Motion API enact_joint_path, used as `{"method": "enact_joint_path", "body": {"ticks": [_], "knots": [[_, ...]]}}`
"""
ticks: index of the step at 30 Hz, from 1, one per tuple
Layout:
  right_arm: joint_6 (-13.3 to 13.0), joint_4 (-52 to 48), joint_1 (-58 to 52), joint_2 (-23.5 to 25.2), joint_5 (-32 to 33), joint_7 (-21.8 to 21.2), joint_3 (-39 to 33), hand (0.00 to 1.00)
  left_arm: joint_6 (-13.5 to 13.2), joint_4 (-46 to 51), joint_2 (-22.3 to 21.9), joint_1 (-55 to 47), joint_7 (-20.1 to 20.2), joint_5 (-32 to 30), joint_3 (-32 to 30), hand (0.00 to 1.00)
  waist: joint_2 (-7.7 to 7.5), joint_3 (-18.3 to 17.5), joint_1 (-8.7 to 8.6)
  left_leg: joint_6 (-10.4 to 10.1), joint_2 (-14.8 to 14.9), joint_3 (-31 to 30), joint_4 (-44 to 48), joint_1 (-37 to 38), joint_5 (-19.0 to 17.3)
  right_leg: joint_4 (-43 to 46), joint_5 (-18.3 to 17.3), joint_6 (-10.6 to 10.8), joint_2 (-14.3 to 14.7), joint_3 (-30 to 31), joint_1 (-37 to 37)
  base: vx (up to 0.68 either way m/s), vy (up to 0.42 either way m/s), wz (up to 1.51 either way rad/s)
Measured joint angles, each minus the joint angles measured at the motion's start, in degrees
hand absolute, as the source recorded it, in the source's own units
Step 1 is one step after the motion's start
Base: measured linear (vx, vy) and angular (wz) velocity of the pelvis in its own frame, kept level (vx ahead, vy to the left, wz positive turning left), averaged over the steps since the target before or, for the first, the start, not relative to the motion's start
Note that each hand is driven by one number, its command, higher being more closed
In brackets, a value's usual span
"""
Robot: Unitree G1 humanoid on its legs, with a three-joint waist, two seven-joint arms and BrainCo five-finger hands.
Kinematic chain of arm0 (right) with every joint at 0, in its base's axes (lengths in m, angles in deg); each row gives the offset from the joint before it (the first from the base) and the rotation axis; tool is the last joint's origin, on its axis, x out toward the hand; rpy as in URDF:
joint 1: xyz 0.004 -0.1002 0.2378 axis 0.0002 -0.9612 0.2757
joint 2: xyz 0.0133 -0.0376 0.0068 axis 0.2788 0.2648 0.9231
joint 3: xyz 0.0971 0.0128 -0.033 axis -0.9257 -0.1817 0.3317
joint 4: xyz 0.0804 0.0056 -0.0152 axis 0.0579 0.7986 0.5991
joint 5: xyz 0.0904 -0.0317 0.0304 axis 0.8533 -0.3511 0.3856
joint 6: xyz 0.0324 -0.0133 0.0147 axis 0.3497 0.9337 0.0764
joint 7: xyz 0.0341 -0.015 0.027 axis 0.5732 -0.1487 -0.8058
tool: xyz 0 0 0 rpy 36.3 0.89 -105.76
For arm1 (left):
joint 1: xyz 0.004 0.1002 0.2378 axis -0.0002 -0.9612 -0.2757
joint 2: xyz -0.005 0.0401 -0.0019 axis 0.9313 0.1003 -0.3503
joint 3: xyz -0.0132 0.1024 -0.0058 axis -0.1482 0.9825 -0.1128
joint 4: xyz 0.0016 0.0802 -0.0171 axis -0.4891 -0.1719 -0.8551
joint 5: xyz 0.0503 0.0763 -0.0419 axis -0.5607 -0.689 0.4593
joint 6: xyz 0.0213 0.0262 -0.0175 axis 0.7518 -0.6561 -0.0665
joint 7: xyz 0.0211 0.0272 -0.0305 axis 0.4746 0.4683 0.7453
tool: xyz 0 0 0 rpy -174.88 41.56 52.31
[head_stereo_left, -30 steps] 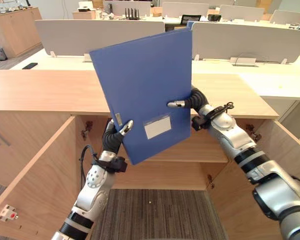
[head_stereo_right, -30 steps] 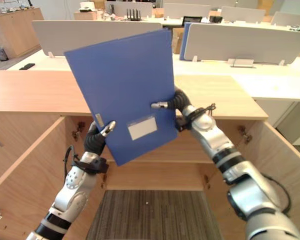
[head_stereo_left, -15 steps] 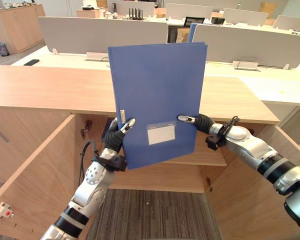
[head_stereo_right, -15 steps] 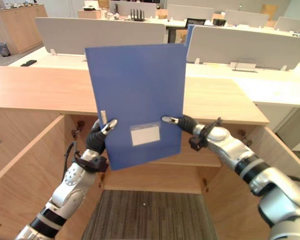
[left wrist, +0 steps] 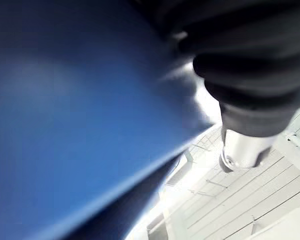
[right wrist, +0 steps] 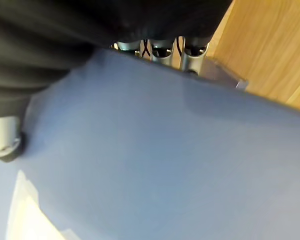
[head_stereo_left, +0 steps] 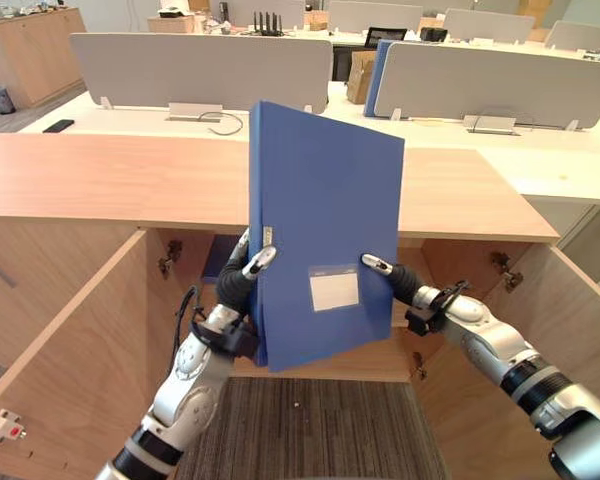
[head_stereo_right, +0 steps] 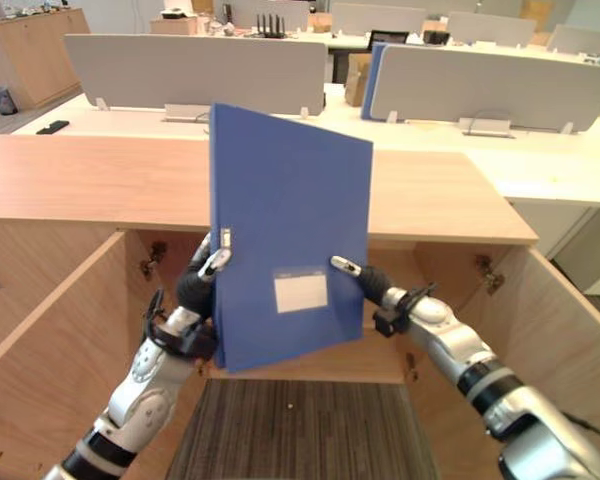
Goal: Walk over to the cabinet, pick up the folder, carry it to the office cabinet, place the folder inside the office cabinet, then close the office cabinet door
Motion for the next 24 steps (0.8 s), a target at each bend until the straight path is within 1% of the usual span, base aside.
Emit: {"method": "enact_joint_path", "body": {"ticks": [1,4,5,6,7,8,9,10,12,13,15,16,18,19,21,22,23,24], "knots": [[-0.1,-0.7,-1.7,1.2,-1.8,-0.9,-1.8,1.00,0.0,-0.1,-0.5,-2.4,1.9,1.3,-1.2,0.00,0.17,0.1,-0.05,0.0,0.0,0.0,0.0,0.0,0.0,0.0,0.0,0.0,0.1,0.0,0.0,0.00,0.000,0.00],[-0.2,-1.9,-4.7,2.7,-4.4,-1.3,-3.3,1.00,0.4,-1.5,-1.5,-6.0,3.9,1.5,-3.1,0.00,0.16,0.2,-0.09,0.0,0.0,0.0,-0.3,0.1,0.1,0.0,0.0,0.0,0.0,0.0,0.0,0.00,0.000,0.00],[-0.2,-2.5,-6.6,3.6,-7.1,-1.7,-4.3,1.00,0.9,-4.0,-1.9,-8.0,4.9,1.0,-4.3,0.00,0.13,0.2,-0.09,0.0,0.0,0.0,-0.5,0.2,0.2,0.0,0.0,0.0,0.0,0.0,0.0,0.00,0.000,0.00],[-0.2,-2.8,-7.6,3.8,-9.5,-1.7,-4.6,1.00,1.3,-6.5,-2.5,-9.4,5.1,0.4,-5.5,0.00,0.12,0.2,-0.10,0.1,0.0,0.0,-0.8,0.2,0.4,0.0,0.0,0.0,0.0,0.0,-0.1,0.00,0.000,0.00],[-0.2,-3.3,-9.6,4.0,-13.2,-1.7,-6.1,1.00,1.8,-10.2,-3.9,-11.1,4.8,-1.5,-7.7,0.00,0.07,0.3,-0.03,0.1,-0.1,0.0,-1.0,0.2,0.5,0.0,0.0,0.0,-0.1,0.0,-0.2,0.00,0.000,0.00],[-0.2,-3.7,-10.9,4.0,-15.6,-1.7,-7.3,1.00,2.1,-13.0,-5.3,-12.6,4.4,-2.9,-10.1,0.00,0.01,0.4,0.01,0.1,-0.1,0.1,-1.4,0.3,0.7,0.1,0.0,0.0,-0.1,0.0,-0.3,0.00,0.000,0.00],[-0.3,-4.7,-12.8,4.1,-19.2,-1.5,-9.8,1.00,2.4,-16.9,-7.2,-14.3,3.6,-4.1,-13.4,0.00,-0.03,0.4,0.10,0.0,-0.1,0.1,-2.0,0.3,1.0,0.1,0.0,0.0,-0.1,0.0,-0.6,0.00,0.000,0.00],[-0.4,-5.0,-13.5,4.1,-21.3,-1.3,-11.0,1.00,2.6,-18.7,-8.1,-15.2,3.1,-4.8,-15.2,0.00,-0.04,0.6,0.13,0.0,-0.1,0.1,-2.2,0.3,1.1,0.1,0.0,0.0,-0.1,0.0,-0.7,0.00,0.000,0.00],[-2.2,-5.6,-16.0,4.1,-33.8,1.8,-15.3,1.00,3.4,-27.4,-10.8,-17.4,0.5,-6.2,-20.8,0.00,0.01,1.0,0.09,0.0,-0.1,0.2,-3.2,1.0,1.5,0.2,-0.1,0.0,0.0,0.1,-0.7,0.01,0.013,-0.03],[-2.3,-5.5,-16.3,4.1,-37.0,2.7,-15.7,1.00,3.7,-29.6,-11.1,-17.9,-0.4,-6.3,-22.0,0.00,0.00,1.0,0.05,0.0,-0.1,0.2,-3.3,1.0,1.5,0.3,-0.1,0.0,0.0,0.1,-0.8,0.01,0.012,-0.05],[-2.7,-5.2,-17.0,4.1,-47.2,5.1,-15.3,1.00,4.7,-38.6,-11.7,-18.3,-2.8,-7.7,-24.4,0.00,0.04,1.7,-0.05,0.0,-0.1,0.5,-3.5,1.0,1.6,0.6,-0.2,0.0,0.0,0.2,-1.2,0.00,0.017,-0.05],[-3.0,-4.9,-17.1,4.1,-49.6,5.3,-14.9,1.00,5.2,-40.8,-11.9,-18.3,-3.1,-7.8,-24.8,0.00,0.06,1.9,-0.06,0.0,-0.1,0.5,-3.6,1.0,1.6,0.7,-0.2,0.1,0.0,0.2,-1.3,0.00,0.000,0.00],[-3.9,-2.7,-17.5,4.3,-60.9,6.3,-12.8,1.00,6.8,-49.1,-12.4,-18.2,-4.0,-7.8,-25.9,0.00,0.02,2.0,0.11,0.0,-0.1,0.5,-3.6,1.0,1.6,1.0,-0.4,0.2,-0.1,0.2,-1.5,0.00,0.000,0.00],[-4.2,-1.9,-17.5,4.3,-63.0,6.3,-12.1,1.00,7.1,-51.0,-12.4,-18.1,-4.1,-7.8,-26.2,0.00,-0.01,2.0,0.12,0.0,-0.1,0.5,-3.6,1.0,1.6,1.1,-0.4,0.2,-0.1,0.2,-1.5,0.00,0.000,0.00],[-5.2,0.6,-17.4,4.4,-75.1,7.6,-8.9,1.00,8.3,-57.9,-12.4,-17.9,-5.1,-10.3,-27.3,0.00,-0.01,2.0,0.22,0.0,-0.1,0.5,-3.6,1.1,1.6,1.1,-0.4,0.2,-0.1,0.2,-1.5,0.00,0.000,0.00],[-5.3,1.2,-17.3,4.5,-78.0,8.0,-8.0,1.00,8.5,-59.5,-12.4,-17.8,-5.3,-10.8,-27.6,0.00,-0.01,2.0,0.25,0.0,-0.1,0.5,-3.6,1.1,1.6,1.2,-0.4,0.2,-0.1,0.2,-1.5,0.00,0.000,0.00],[-5.5,2.5,-17.2,4.6,-82.5,8.5,-6.3,1.00,9.1,-62.1,-12.4,-17.8,-5.6,-12.5,-28.1,0.00,-0.01,2.0,0.28,0.0,-0.1,0.5,-3.6,1.1,1.6,1.2,-0.4,0.2,-0.1,0.3,-1.5,0.00,0.000,0.00],[-5.7,3.0,-17.1,4.6,-84.6,8.6,-5.5,1.00,9.5,-63.1,-12.4,-17.8,-5.9,-13.1,-28.2,0.00,-0.01,2.0,0.29,0.0,-0.1,0.5,-3.6,1.1,1.6,1.3,-0.4,0.2,-0.1,0.3,-1.5,0.00,0.000,0.00]]}}
